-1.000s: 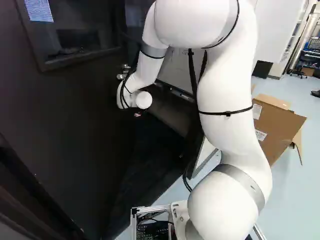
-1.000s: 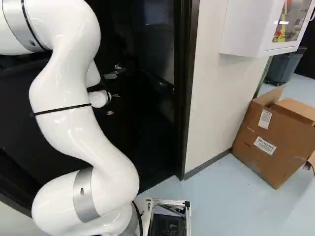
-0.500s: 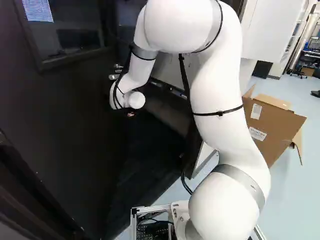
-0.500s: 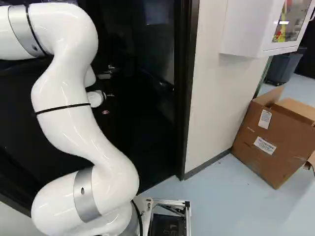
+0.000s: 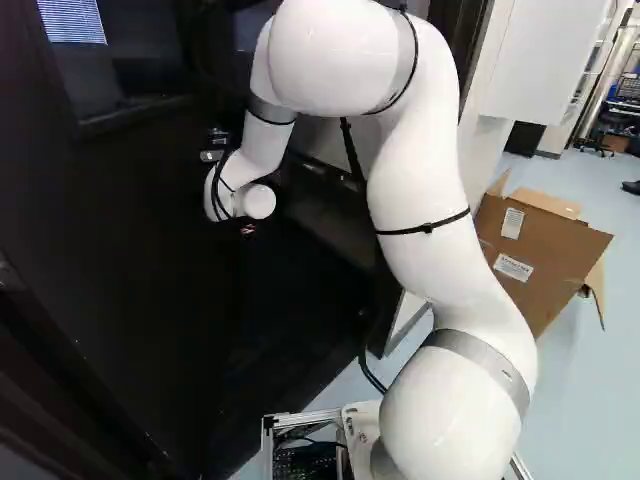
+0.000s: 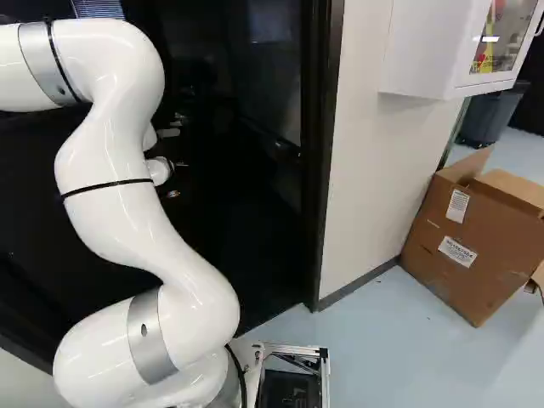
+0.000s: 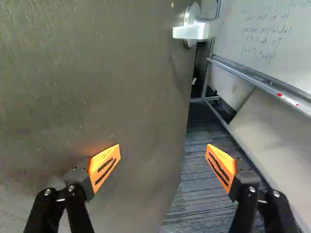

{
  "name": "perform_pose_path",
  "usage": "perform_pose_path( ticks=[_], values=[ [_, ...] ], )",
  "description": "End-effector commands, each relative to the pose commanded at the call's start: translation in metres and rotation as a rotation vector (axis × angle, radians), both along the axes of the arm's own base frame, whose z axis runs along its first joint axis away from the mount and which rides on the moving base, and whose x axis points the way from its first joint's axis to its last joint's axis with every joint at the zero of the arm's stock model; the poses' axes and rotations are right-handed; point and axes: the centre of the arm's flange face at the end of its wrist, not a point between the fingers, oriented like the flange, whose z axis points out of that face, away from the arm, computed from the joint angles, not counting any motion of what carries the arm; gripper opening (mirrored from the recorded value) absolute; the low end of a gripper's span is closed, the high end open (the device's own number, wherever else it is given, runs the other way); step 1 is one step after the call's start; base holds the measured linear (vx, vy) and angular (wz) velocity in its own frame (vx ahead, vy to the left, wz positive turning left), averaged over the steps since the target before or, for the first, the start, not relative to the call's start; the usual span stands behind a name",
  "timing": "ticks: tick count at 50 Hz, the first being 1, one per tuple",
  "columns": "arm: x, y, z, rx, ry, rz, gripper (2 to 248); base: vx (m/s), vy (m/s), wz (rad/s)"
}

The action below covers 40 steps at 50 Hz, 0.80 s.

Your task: Open the door and move inside

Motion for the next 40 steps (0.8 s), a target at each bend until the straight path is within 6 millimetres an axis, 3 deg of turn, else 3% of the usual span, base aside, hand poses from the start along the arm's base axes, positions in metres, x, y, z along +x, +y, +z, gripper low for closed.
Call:
perform_pose_path(
  ticks=[40],
  values=[
    [0.005,0.071,-0.008,0.008,-0.040,0.111,247,0.000,0.000,0.000]
  ],
)
